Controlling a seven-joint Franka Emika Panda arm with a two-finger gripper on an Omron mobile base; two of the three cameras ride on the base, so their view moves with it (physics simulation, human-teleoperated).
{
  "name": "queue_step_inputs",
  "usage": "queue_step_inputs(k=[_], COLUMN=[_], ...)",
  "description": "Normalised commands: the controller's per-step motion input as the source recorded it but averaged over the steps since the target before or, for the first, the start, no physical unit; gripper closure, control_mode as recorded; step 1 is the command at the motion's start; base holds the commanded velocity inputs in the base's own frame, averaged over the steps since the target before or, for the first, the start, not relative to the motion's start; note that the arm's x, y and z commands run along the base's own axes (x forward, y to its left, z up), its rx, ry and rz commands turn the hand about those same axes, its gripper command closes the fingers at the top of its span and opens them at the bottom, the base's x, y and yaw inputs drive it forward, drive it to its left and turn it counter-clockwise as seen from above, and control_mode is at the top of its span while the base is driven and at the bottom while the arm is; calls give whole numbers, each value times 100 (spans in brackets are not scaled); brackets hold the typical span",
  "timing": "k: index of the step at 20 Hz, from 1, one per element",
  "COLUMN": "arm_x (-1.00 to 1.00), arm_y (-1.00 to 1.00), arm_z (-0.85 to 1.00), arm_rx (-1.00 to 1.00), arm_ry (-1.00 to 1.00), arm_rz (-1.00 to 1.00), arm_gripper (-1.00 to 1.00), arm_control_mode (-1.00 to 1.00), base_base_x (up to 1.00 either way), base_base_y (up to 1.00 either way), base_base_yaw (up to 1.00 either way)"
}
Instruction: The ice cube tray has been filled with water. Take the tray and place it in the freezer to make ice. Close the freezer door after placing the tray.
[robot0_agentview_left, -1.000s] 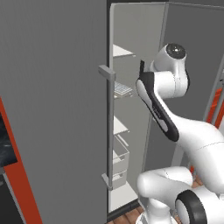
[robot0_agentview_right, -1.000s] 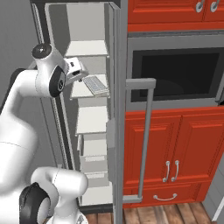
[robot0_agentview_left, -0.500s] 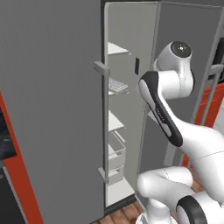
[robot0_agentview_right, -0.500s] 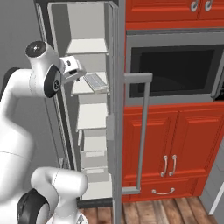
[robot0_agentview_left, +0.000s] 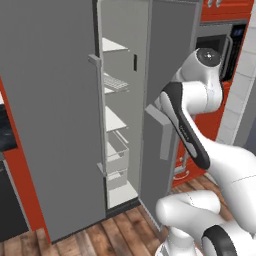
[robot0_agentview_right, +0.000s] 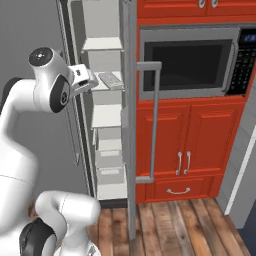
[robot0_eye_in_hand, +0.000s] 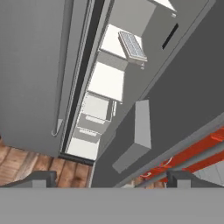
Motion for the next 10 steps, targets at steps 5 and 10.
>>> queue_step_inputs(k=[5,10], arm_x=[0,30], arm_y=[0,35], arm_z=[0,0], arm_rx=[0,0], arm_ry=[0,0], arm_rz=[0,0], arm_gripper=[-100,-100], arm_control_mode=[100,-100], base_base_x=[-6,0], base_base_y=[26,0], base_base_yaw=[0,0])
